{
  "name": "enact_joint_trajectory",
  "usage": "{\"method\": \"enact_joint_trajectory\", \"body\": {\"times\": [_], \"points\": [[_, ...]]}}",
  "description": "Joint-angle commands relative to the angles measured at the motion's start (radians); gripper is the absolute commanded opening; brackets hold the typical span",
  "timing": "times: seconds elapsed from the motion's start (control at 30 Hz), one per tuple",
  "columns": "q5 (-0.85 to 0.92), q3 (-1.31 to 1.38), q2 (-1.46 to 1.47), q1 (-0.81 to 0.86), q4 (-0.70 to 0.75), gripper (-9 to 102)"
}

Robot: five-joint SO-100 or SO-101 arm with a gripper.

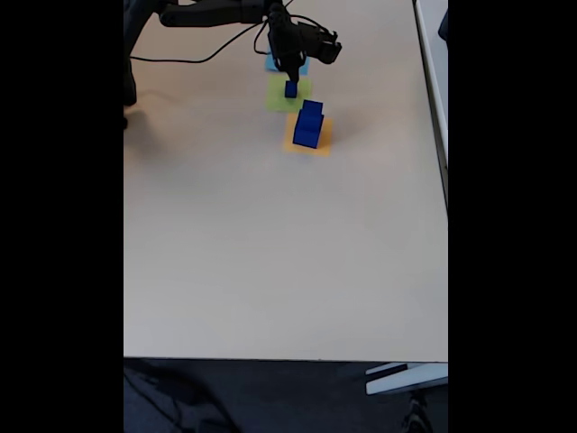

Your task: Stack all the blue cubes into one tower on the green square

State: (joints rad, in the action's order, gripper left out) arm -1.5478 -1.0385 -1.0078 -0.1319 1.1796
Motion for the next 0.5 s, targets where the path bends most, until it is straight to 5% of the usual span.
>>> {"method": "enact_joint_trajectory", "body": {"times": [0.0, 0.47], "points": [[-0.008, -0.015, -0.109, 0.011, -0.038, 1], [-0.011, -0.06, -0.127, 0.014, -0.077, 1]]}}
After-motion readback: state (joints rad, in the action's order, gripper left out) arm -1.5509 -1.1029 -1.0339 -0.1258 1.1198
